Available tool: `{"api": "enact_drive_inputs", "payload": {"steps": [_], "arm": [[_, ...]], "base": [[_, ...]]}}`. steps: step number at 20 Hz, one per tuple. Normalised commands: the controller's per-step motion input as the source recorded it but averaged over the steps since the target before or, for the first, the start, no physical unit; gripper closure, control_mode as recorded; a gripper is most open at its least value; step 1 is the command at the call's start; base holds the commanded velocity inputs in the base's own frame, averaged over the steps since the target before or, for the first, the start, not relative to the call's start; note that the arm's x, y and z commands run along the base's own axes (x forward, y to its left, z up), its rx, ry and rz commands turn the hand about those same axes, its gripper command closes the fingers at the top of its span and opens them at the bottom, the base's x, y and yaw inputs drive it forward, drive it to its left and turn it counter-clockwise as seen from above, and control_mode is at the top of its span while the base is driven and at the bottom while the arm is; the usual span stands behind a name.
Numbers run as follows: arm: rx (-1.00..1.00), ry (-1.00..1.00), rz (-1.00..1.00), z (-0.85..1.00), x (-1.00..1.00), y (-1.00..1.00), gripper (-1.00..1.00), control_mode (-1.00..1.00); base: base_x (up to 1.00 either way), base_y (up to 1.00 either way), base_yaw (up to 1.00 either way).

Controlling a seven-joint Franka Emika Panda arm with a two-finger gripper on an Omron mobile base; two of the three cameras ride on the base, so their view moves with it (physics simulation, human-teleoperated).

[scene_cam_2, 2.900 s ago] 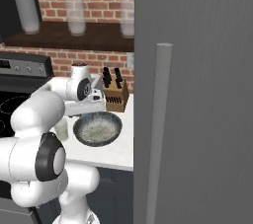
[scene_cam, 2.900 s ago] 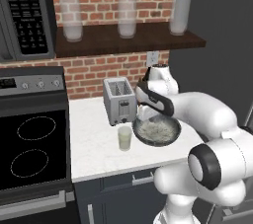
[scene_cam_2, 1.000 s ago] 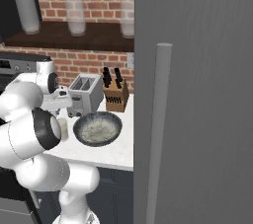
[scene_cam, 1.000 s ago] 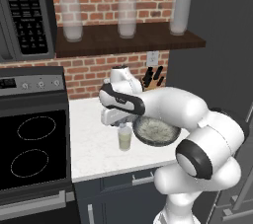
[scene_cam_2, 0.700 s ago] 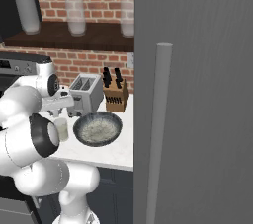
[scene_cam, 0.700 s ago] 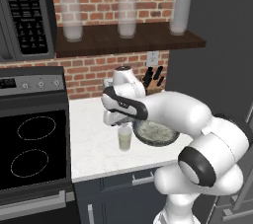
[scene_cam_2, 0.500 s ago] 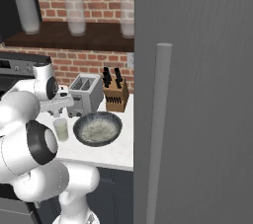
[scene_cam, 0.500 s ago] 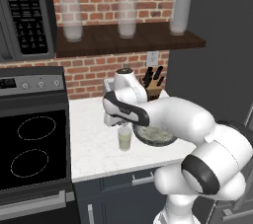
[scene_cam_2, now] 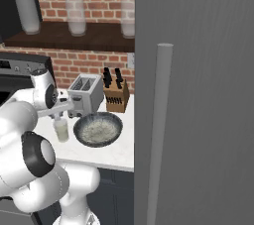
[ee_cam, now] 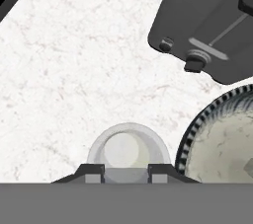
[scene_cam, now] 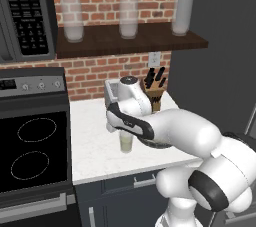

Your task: Grab a lemon wedge from the fridge and one ice cube from the ice bowl, and put them in the glass of lemonade.

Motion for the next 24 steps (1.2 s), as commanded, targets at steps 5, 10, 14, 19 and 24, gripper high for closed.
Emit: {"api": "enact_drive_inputs", "payload": {"steps": [5, 10, 14, 19, 24], "arm": [[0.0, -0.03, 0.0, -0.18, 0.0, 0.0, 1.0, -1.0], [0.0, 0.0, 0.0, 0.0, 0.02, 0.0, 1.0, -1.0], [0.0, 0.0, 0.0, 0.0, 0.0, 0.0, 1.0, -1.0], [0.0, 0.0, 0.0, 0.01, 0.01, 0.04, 1.0, -1.0], [0.0, 0.0, 0.0, 0.0, 0.03, 0.0, 1.0, -1.0]], "base": [[0.0, 0.0, 0.0], [0.0, 0.0, 0.0], [0.0, 0.0, 0.0], [0.0, 0.0, 0.0], [0.0, 0.0, 0.0]]}}
